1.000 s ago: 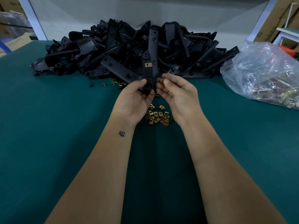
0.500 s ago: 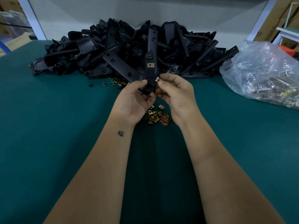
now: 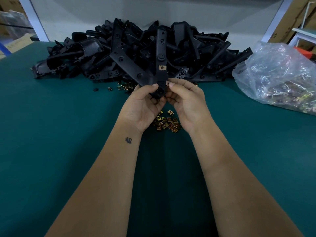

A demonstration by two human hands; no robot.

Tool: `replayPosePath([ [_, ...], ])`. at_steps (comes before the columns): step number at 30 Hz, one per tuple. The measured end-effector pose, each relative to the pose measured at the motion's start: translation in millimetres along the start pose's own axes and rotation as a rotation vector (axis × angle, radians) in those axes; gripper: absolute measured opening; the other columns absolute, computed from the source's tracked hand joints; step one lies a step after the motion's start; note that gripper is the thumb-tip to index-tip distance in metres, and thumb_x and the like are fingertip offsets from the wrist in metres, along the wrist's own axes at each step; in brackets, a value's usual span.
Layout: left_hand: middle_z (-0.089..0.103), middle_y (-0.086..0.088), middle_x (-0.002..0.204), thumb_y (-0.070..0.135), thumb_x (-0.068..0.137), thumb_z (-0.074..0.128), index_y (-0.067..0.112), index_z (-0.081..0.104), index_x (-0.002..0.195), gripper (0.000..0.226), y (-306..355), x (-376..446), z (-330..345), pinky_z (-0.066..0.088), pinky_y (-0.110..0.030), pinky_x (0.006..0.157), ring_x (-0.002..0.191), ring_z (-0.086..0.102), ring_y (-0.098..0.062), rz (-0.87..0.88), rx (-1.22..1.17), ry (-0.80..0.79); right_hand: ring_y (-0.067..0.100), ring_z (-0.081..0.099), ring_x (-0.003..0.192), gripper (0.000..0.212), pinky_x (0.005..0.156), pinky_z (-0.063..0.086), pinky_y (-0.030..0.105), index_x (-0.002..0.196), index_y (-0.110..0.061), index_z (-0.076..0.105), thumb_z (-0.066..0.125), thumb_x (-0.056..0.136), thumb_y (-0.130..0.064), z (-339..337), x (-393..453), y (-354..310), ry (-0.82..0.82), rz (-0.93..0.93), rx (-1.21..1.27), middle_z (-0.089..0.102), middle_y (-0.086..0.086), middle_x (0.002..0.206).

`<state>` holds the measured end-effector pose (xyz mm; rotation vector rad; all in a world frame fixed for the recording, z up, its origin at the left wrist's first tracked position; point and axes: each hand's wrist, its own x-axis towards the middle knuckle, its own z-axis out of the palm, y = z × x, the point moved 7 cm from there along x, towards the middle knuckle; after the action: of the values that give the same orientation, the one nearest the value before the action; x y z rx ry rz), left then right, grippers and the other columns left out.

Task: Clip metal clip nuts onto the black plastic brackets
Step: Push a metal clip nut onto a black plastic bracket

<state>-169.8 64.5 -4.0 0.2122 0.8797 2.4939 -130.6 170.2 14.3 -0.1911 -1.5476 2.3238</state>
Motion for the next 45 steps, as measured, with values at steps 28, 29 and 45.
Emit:
replayPosePath([
  [28,0.066,-0.006,0.122,-0.005,0.097,0.052,0.010,0.036,0.140,0.048,-1,4,5,0.051,-0.032,0.101,0.114,0.063,-0.020,0.114,0.347,-0.061,0.011,0.063,0.076,0.022,0.075,0.051,0.023,0.100,-0.008,0.063,0.066,0.084,0.007,-10,3,5,0.123,-0.013,0.066,0.064,0.004,0.079],
  [29,0.066,-0.005,0.121,-0.005,0.097,0.052,0.011,0.035,0.140,0.049,-2,4,6,0.052,-0.031,0.100,0.113,0.064,-0.018,0.118,0.367,-0.063,0.012,0.063,0.078,0.023,0.077,0.052,0.024,0.101,-0.007,0.063,0.066,0.084,0.007,-9,2,6,0.121,-0.010,0.065,0.064,0.004,0.080],
  [45,0.067,-0.010,0.110,-0.007,0.099,0.045,0.011,0.045,0.121,0.028,2,9,1,0.057,-0.033,0.091,0.100,0.067,-0.021,0.154,0.112,0.035,-0.004,0.061,0.069,0.009,0.066,0.047,0.012,0.081,-0.014,0.069,0.068,0.090,-0.015,2,-6,-11,0.184,-0.274,-0.354,0.067,-0.012,0.072],
])
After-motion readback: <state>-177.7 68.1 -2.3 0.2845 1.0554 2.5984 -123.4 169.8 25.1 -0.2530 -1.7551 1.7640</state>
